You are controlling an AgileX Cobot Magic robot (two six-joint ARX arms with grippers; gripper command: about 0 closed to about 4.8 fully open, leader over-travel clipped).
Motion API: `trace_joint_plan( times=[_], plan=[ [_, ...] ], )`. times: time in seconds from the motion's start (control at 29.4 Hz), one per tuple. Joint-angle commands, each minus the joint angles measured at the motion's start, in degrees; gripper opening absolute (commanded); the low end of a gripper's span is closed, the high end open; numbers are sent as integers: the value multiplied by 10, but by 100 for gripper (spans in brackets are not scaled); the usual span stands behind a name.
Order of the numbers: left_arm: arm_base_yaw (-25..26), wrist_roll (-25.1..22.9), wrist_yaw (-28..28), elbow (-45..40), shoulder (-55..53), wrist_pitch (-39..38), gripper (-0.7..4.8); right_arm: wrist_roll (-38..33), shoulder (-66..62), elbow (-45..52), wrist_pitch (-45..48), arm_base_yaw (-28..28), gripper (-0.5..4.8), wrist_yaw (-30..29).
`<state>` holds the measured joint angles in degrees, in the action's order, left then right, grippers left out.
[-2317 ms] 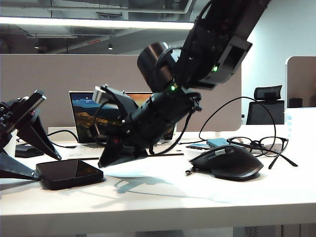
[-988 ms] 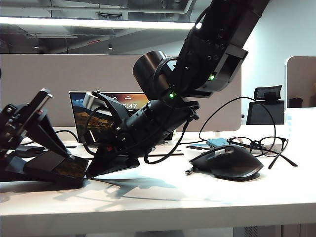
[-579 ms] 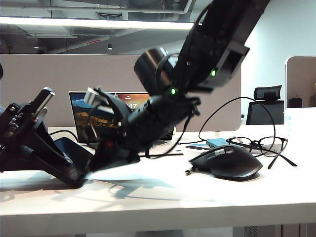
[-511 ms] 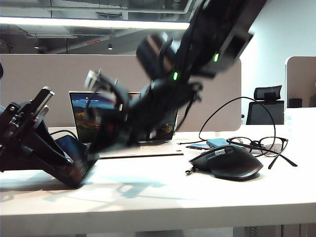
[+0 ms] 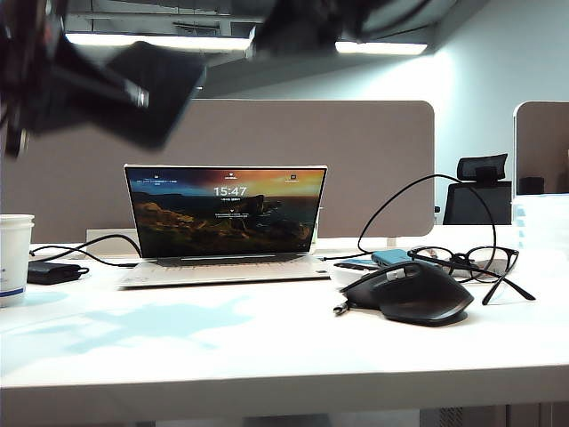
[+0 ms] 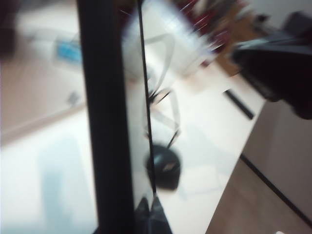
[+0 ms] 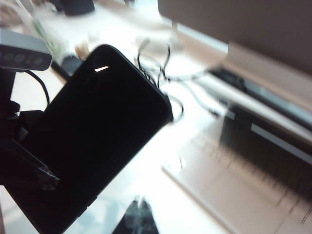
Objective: Pick up the black phone, pick up the charger plug, insert the charger plug into the phone's charging port, and finally place the connected phone back on the desk.
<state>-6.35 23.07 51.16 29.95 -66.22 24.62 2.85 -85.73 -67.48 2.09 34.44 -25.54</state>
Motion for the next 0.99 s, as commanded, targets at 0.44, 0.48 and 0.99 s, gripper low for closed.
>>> trace_joint_plan(
  times=[0.44, 0.48, 0.99],
  plan=[
    [-7, 1, 108, 3, 97, 226, -6, -1, 119, -2, 17, 1, 177, -146],
    [-13, 1, 108, 3, 97, 226, -6, -1, 121, -2, 16, 1, 187, -167],
    [-120, -30, 96, 3, 96, 227, -6, -44, 121, -2, 39, 5, 257, -281]
  ],
)
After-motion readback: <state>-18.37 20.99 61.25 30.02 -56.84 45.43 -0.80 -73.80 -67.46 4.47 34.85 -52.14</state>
